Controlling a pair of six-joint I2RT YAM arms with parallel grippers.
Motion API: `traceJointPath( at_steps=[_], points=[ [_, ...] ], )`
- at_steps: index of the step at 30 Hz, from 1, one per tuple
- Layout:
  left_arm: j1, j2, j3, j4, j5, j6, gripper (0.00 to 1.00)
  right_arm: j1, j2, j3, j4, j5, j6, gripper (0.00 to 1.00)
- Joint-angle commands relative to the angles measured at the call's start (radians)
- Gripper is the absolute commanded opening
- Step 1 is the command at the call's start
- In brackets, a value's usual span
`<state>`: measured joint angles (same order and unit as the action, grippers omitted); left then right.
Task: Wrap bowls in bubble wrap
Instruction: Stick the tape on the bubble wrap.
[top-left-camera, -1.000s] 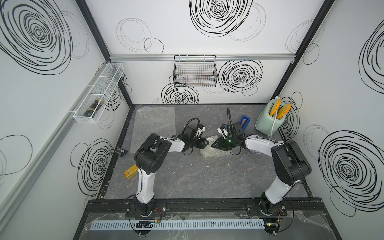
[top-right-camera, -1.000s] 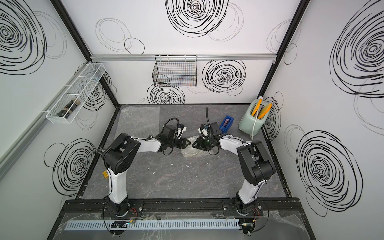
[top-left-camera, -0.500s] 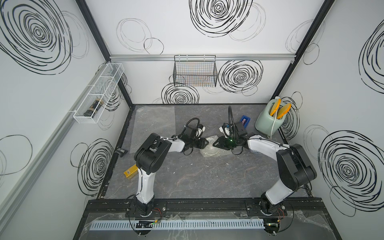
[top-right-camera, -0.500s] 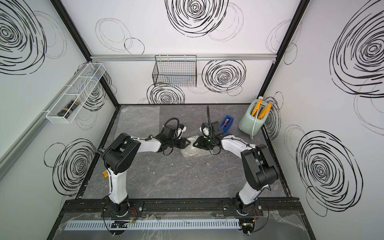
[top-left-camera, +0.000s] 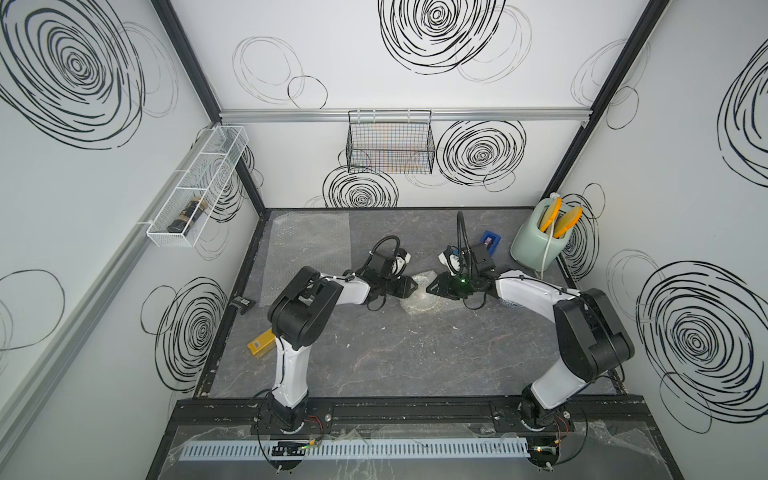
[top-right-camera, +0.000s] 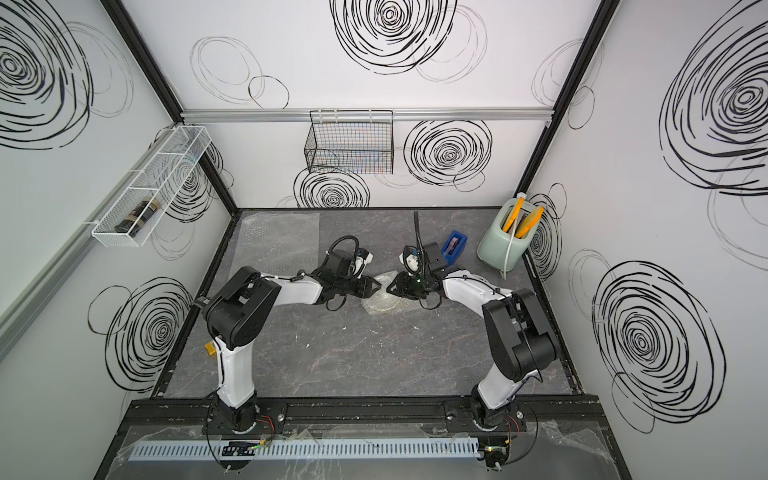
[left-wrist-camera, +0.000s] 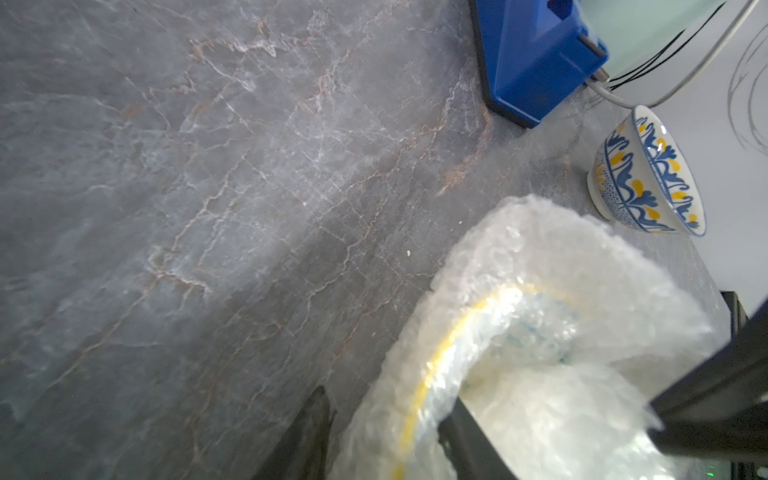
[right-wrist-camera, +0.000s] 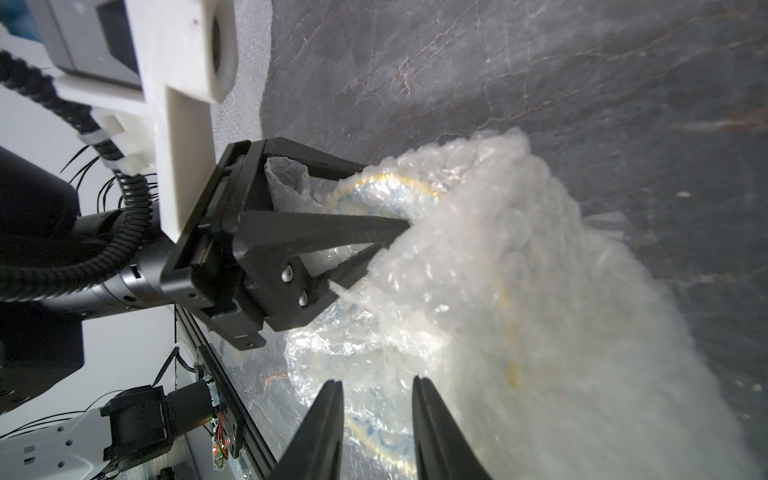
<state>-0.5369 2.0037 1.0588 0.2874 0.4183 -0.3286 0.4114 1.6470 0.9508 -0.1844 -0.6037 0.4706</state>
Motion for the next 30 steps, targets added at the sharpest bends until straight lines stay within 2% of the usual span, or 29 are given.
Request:
traceJointPath(
  at_steps=[1,7,14,18,23,27,30],
  points=[
    [-0.008,-0.045,0.003,-0.008,-0.014,0.011,0.47,0.009,0.041,0.012,0.018,-0.022,-0.006,0.34],
    [-0.003,-0.073,0.000,-0.029,-0.033,0.006,0.49,0.019,0.094,0.039,0.041,-0.015,0.006,0.32],
    [0.005,-0.135,0.001,-0.090,-0.107,-0.010,0.60,0.021,0.117,0.051,0.046,-0.011,0.010,0.31],
    [0.018,-0.203,-0.014,-0.129,-0.175,-0.047,0.75,0.020,0.117,0.049,0.043,-0.009,0.007,0.31],
    [0.023,-0.317,-0.078,-0.085,-0.154,-0.047,0.98,0.019,0.114,0.048,0.040,-0.008,0.000,0.31],
    [0.006,-0.330,-0.115,-0.012,-0.055,0.028,0.97,0.017,0.111,0.051,0.037,-0.012,0.000,0.31],
    [-0.015,-0.286,-0.095,-0.039,-0.070,0.117,0.96,0.017,0.107,0.052,0.031,-0.013,-0.002,0.31]
  ],
)
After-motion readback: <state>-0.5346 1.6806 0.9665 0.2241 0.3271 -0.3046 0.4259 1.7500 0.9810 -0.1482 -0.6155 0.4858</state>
